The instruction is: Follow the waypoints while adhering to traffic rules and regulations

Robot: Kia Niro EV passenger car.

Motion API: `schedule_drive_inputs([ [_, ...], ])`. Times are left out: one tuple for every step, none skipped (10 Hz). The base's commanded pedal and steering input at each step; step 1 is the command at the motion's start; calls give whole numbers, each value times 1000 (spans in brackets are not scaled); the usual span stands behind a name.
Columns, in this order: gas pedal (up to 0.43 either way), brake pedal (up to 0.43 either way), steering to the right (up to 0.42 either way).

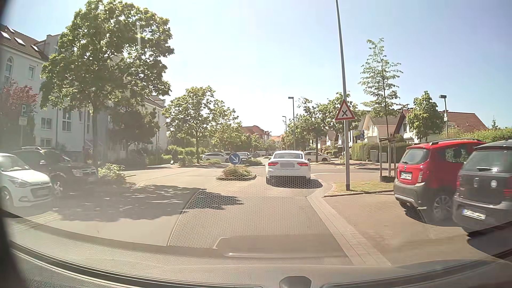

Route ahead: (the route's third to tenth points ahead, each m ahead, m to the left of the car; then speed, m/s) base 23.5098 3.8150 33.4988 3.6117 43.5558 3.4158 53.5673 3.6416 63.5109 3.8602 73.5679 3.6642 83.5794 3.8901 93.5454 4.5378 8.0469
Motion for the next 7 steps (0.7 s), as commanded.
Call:
schedule_drive_inputs([
  [0,262,5],
  [0,262,7],
  [0,262,9],
  [0,262,14],
  [0,262,20],
  [0,262,28],
  [0,262,34],
])
